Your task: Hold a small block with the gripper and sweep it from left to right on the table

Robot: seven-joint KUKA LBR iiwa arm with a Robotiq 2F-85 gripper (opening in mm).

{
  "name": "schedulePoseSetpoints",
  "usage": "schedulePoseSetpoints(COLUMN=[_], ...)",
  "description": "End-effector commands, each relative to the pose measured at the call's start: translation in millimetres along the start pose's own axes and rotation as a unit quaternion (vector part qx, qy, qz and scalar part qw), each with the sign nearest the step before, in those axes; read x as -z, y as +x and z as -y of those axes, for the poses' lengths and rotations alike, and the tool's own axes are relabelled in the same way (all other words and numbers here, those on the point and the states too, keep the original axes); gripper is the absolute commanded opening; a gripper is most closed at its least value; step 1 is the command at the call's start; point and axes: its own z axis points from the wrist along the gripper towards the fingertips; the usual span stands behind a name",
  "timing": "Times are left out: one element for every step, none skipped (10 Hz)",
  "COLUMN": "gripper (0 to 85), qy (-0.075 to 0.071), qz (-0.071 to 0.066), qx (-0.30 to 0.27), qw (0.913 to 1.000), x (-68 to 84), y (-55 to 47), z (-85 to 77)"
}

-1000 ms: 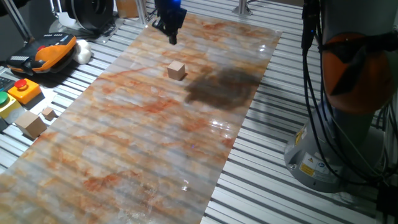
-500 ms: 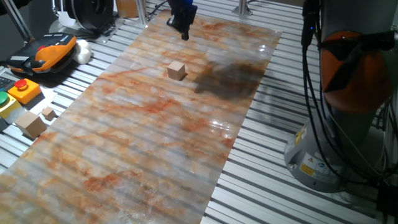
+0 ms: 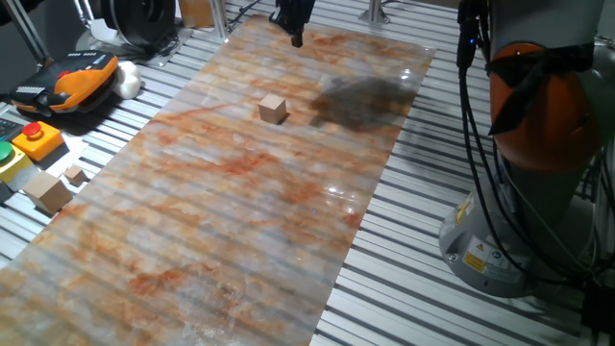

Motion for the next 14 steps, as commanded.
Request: schedulePoseSetpoints(gripper=[0.0,0.0,0.0,0.0,0.0,0.0,0.0,0.0,0.0,0.0,0.0,0.0,0.0,0.0], qy=[0.003,-0.006,-0.007,-0.008,-0.006,0.000,0.003,-0.003,0.000,0.000,0.004,0.004,-0.003,-0.003], qz=[0.000,-0.002,-0.003,-0.001,0.002,0.004,0.006,0.006,0.005,0.003,0.007,0.006,0.005,0.008], qx=[-0.007,-0.022,-0.028,-0.028,-0.022,-0.015,-0.009,-0.010,-0.008,-0.006,0.004,0.011,0.008,0.007], qw=[1.0000,0.9997,0.9996,0.9996,0.9997,0.9999,0.9999,0.9999,1.0000,1.0000,1.0000,0.9999,0.9999,0.9999], x=[0.1,0.1,0.1,0.1,0.1,0.1,0.1,0.1,-0.1,-1.0,-2.6,-3.9,-4.5,-4.5], y=[-0.2,-0.2,-0.2,-0.2,-0.2,-0.2,-0.2,-0.2,-0.4,-1.6,-3.9,-6.6,-8.1,-8.3], z=[-0.3,-0.3,-0.3,-0.3,-0.3,-0.3,-0.3,-0.3,-0.5,-0.9,-1.9,-3.3,-5.8,-9.1])
